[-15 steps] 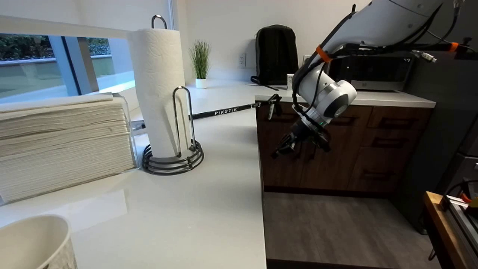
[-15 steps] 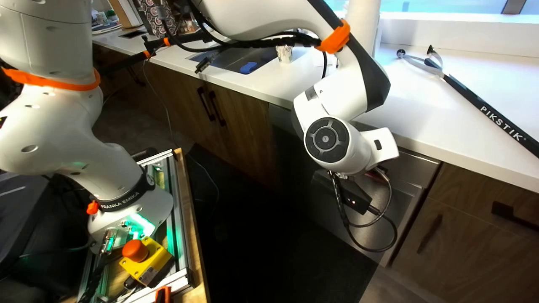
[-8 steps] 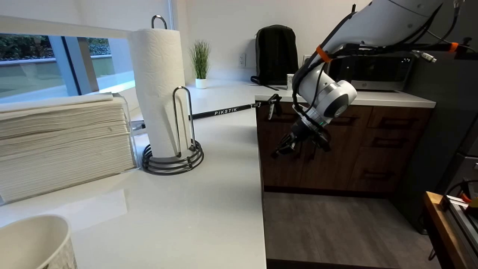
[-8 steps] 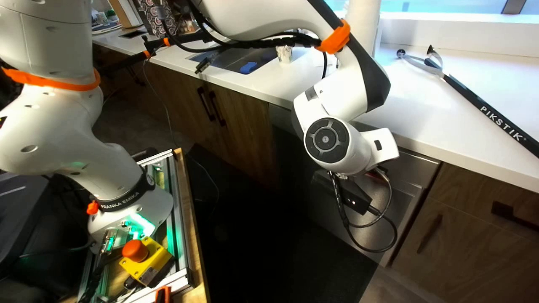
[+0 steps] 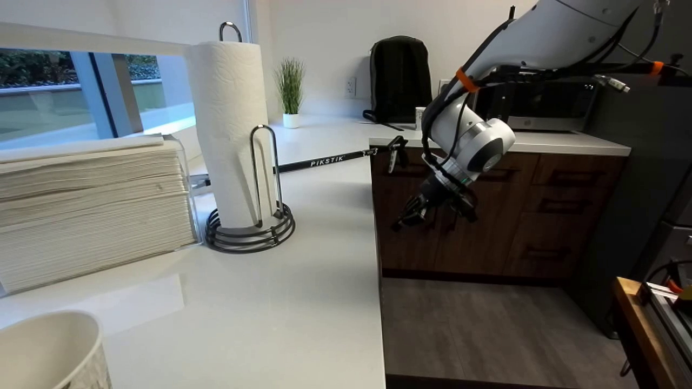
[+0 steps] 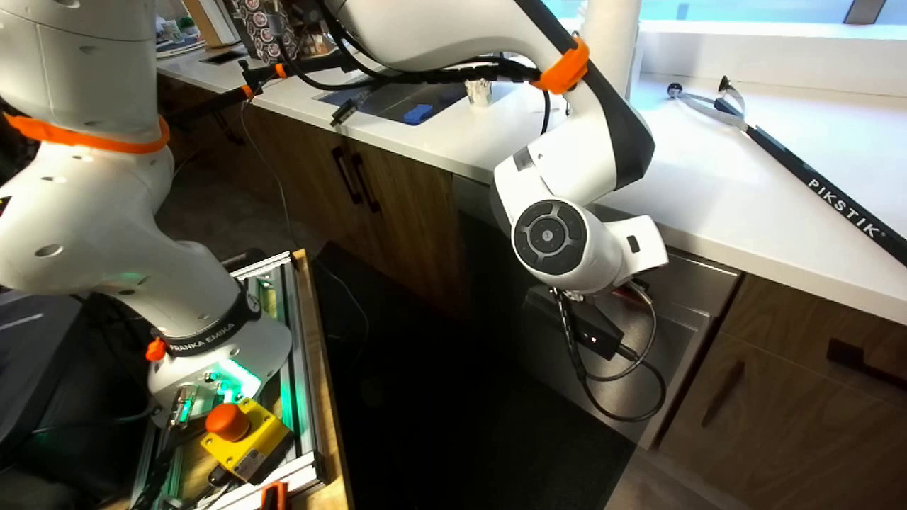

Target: Press a button on the washing machine control pad

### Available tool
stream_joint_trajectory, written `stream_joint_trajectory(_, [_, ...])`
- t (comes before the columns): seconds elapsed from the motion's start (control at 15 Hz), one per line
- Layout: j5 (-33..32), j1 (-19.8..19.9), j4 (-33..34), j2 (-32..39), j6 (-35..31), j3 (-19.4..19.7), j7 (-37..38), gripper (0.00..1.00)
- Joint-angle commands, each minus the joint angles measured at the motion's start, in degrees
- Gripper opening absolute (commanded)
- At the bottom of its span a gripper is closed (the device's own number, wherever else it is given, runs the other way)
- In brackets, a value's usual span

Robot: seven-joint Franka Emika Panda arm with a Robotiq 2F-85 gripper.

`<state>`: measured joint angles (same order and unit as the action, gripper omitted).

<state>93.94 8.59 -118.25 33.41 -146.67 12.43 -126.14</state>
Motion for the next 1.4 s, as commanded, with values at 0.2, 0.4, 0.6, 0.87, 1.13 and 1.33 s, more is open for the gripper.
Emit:
stream_joint_trajectory(0.2, [4.09, 1.76, 3.06, 2.54, 0.83, -0.79, -5.65, 0.00])
stream_joint_trajectory(0.4, [5.37, 2.06, 3.72, 3.16, 1.52, -0.99, -6.84, 0.00])
stream_joint_trajectory(0.6, [6.18, 1.98, 4.41, 3.82, 2.16, -1.19, -7.36, 0.00])
stream_joint_trajectory(0.87, [8.30, 1.84, 5.30, 4.66, 2.30, -1.42, -9.20, 0.00])
stream_joint_trajectory(1.13, [9.65, 1.82, 6.01, 5.71, 3.46, -1.42, -9.97, 0.00])
stream_joint_trajectory(1.33, [10.78, 1.77, 6.47, 6.39, 5.04, -1.38, -10.75, 0.00])
